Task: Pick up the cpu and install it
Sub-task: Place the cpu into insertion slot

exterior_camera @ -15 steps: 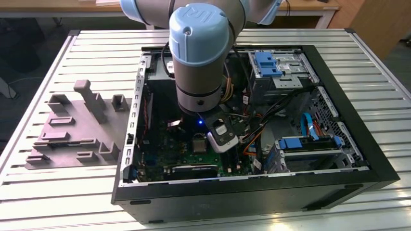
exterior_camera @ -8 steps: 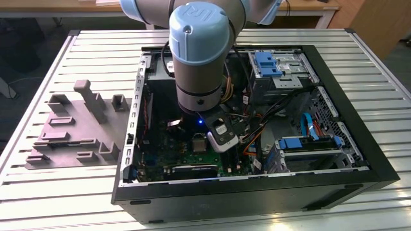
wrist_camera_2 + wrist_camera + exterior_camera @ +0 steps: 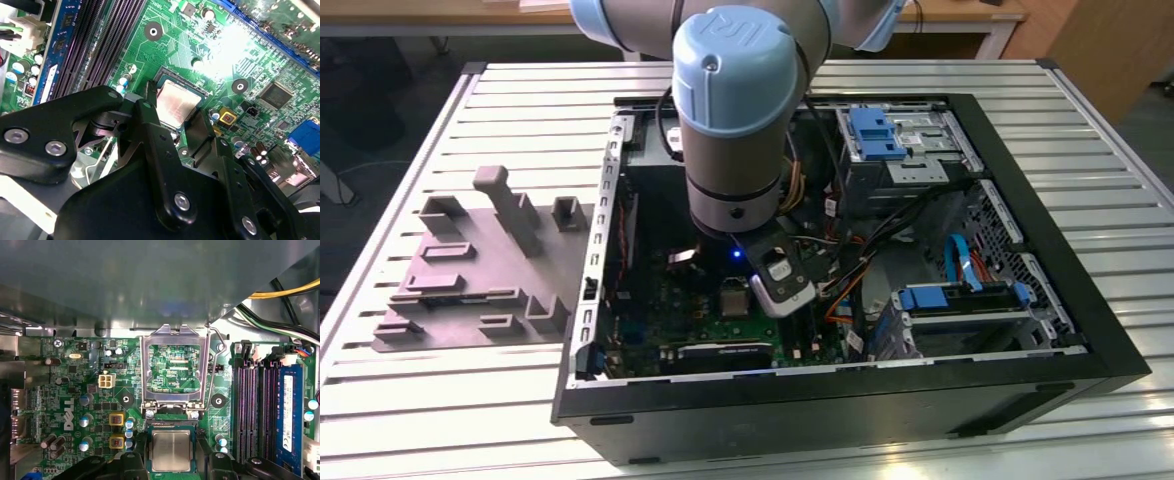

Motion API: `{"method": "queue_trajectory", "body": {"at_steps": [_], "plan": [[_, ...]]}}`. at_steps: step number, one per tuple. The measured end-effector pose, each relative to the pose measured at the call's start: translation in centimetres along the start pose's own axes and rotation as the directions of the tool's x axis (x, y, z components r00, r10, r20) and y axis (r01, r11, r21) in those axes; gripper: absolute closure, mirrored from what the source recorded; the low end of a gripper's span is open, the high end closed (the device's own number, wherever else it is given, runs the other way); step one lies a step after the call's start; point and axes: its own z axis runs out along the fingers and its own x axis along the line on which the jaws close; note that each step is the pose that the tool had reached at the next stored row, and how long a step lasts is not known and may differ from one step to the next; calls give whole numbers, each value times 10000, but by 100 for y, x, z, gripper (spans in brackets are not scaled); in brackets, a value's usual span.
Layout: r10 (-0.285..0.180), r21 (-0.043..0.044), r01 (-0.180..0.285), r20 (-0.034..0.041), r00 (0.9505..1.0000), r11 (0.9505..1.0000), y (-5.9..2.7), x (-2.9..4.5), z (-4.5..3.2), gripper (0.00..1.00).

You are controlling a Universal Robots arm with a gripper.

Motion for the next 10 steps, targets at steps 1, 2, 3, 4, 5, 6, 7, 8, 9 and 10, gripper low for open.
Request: {"method": "queue_trajectory", "body": {"at_steps": [1,2,3,4,5,6,7,8,9,10], "plan": [[8,-1,-8,0,10000,10000,1,0,3,53],[20,-2,-20,0,10000,10000,1,0,6,53],[33,-1,-33,0,10000,10000,2,0,8,53],[46,-2,-46,1,10000,10000,3,0,10,53],[58,-2,-58,2,10000,10000,4,0,12,53],[63,-1,-63,1,10000,10000,4,0,13,53],[65,-2,-65,2,10000,10000,4,0,13,53],[66,-2,-66,2,10000,10000,4,0,14,53],[67,-4,-67,2,10000,10000,4,0,15,53],[68,-4,-68,3,10000,10000,4,0,15,53]]}}
